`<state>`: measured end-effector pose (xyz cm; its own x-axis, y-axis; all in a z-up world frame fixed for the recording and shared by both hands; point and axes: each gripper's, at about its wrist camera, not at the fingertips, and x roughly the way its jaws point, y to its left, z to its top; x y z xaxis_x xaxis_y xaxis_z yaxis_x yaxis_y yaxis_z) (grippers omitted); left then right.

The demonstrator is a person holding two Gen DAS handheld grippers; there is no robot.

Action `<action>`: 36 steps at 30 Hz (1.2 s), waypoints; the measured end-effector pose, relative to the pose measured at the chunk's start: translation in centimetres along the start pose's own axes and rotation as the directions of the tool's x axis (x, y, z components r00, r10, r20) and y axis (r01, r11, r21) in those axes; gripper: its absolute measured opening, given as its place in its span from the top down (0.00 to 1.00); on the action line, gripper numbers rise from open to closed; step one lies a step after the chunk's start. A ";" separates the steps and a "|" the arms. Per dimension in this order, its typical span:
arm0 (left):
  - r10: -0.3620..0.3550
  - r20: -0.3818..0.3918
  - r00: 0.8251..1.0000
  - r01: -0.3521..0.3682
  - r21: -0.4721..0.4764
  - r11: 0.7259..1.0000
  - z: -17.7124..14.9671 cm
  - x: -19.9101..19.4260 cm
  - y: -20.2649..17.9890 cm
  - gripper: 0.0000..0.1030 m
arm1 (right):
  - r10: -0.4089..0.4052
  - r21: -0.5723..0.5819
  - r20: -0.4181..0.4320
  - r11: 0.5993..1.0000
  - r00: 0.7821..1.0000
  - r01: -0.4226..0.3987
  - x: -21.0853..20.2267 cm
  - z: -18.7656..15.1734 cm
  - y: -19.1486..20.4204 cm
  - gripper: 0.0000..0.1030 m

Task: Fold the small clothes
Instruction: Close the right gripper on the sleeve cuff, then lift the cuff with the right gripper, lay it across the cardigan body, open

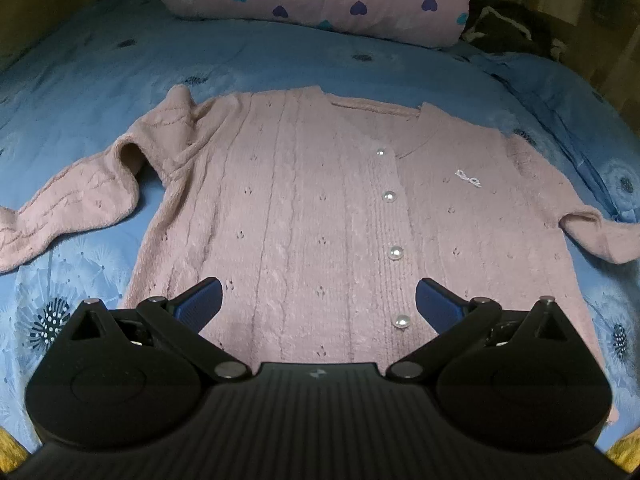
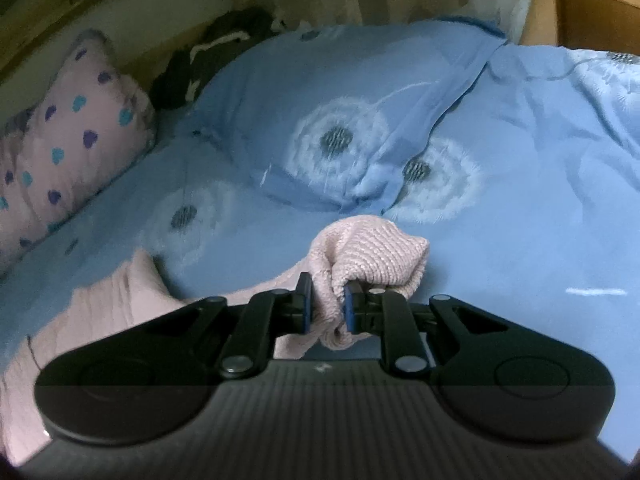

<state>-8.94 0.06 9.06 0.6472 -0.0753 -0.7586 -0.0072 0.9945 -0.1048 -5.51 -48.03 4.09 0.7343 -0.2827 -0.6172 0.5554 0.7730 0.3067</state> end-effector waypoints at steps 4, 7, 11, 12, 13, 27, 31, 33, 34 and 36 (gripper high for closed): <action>-0.010 -0.002 1.000 0.010 0.003 1.000 0.1 0.2 0.2 0.00 | 0.006 0.034 0.021 0.999 1.000 -0.007 -0.9 1.6 -0.8 0.82; -0.004 0.005 1.000 0.004 0.024 1.000 0.5 0.3 0.2 0.00 | 0.001 0.044 0.038 0.999 0.999 -0.003 -1.3 2.6 -1.3 0.82; -0.003 0.017 1.000 0.002 0.047 0.999 1.8 0.7 0.3 0.00 | -0.011 0.049 0.051 0.999 0.999 0.009 -1.8 3.9 -1.5 0.82; -0.005 0.024 1.000 0.004 0.050 0.999 2.2 0.8 0.4 0.00 | -0.010 0.057 0.053 0.998 0.999 0.007 -2.0 4.3 -1.6 0.82; -0.006 0.029 1.000 0.004 0.056 0.998 2.5 0.9 0.4 0.00 | -0.006 0.065 0.056 0.998 0.998 0.002 -2.1 4.8 -1.7 0.82; -0.021 -0.007 1.000 0.022 0.147 0.989 4.6 6.8 1.9 0.00 | 0.039 0.035 0.113 0.998 0.993 -0.043 -4.7 7.4 1.3 0.82; -0.017 0.008 1.000 0.015 0.178 0.984 5.1 8.0 2.5 0.00 | 0.070 0.003 0.132 0.997 0.989 -0.071 -5.6 7.8 3.6 0.82; -0.017 0.014 1.000 0.014 0.171 0.985 5.3 8.6 2.9 0.00 | 0.093 -0.019 0.140 0.996 0.986 -0.091 -6.2 8.1 5.0 0.82; -0.020 0.015 1.000 0.017 0.161 0.987 5.3 8.9 3.0 0.00 | 0.110 -0.033 0.144 0.994 0.983 -0.107 -6.5 8.2 6.0 0.82; -0.030 0.004 1.000 0.029 0.136 0.990 5.2 9.7 3.5 0.00 | 0.145 -0.059 0.149 0.989 0.978 -0.137 -7.2 8.4 7.7 0.82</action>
<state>1.28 3.24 4.70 0.6500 -0.1048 -0.7527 0.1159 0.9925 -0.0382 -3.29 -44.83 16.98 0.8567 -0.2491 -0.4516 0.4253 0.8365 0.3455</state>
